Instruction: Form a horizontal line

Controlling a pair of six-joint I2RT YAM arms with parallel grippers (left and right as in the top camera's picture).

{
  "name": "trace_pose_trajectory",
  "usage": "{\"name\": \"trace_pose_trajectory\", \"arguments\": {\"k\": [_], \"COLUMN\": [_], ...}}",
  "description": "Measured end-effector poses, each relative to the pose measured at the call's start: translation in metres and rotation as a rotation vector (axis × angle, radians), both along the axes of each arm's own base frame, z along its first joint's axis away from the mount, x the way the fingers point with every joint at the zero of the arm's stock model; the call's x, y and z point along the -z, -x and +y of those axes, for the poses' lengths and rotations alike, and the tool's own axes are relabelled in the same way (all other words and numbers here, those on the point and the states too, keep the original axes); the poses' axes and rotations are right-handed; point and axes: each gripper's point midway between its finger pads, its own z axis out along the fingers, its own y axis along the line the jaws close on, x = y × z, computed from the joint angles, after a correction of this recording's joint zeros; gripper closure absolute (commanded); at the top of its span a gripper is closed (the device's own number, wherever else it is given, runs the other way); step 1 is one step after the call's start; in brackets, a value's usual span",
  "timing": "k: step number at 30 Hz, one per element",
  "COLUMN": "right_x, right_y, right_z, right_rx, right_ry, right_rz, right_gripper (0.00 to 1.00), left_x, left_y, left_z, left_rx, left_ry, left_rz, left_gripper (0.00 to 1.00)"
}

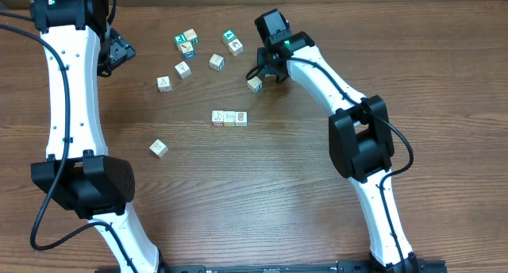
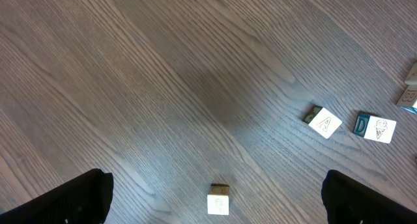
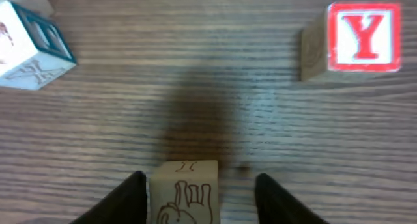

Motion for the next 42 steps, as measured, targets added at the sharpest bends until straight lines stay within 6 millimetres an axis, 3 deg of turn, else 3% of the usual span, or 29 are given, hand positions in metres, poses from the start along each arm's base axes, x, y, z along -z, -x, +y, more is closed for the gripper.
{"name": "trace_pose_trajectory", "arguments": {"k": [3,10,14,16,21,25,33,42], "right_x": [0.011,0.013,0.002,-0.016,-0.086,-0.128,-0.106,-0.04], "right_y": [0.005,0.011,0.019,0.025,0.046,0.077,0.116,0.153], "right_z": [-0.002,-0.009,-0.022,-0.026,-0.035,-0.043,-0.039,-0.037], "right_rx": [0.0,0.003,0.021,0.025,0.039,0.071,0.135,0.2], "right_ry": [0.011,0.051,0.105,0.115,0.092,0.05,-0.012,0.022], "right_rz": [0.032,0.052,0.069,0.068,0.042,0.078,0.266,0.408], "right_gripper": [0.75,0.79,0.79,0.79,0.79,0.79,0.79,0.78], "left_x": [0.0,0.0,0.0,0.0,0.0,0.0,0.0,0.0], "left_y": [0.0,0.0,0.0,0.0,0.0,0.0,0.0,0.0], "left_z": [0.0,0.0,0.0,0.0,0.0,0.0,0.0,0.0], "left_rx": [0.0,0.0,0.0,0.0,0.0,0.0,0.0,0.0], "left_ry": [0.0,0.0,0.0,0.0,0.0,0.0,0.0,0.0], "left_rz": [0.0,-0.001,0.0,0.0,0.0,0.0,0.0,0.0], "left_gripper": [0.0,0.01,0.0,0.0,0.0,0.0,0.0,0.0]}}
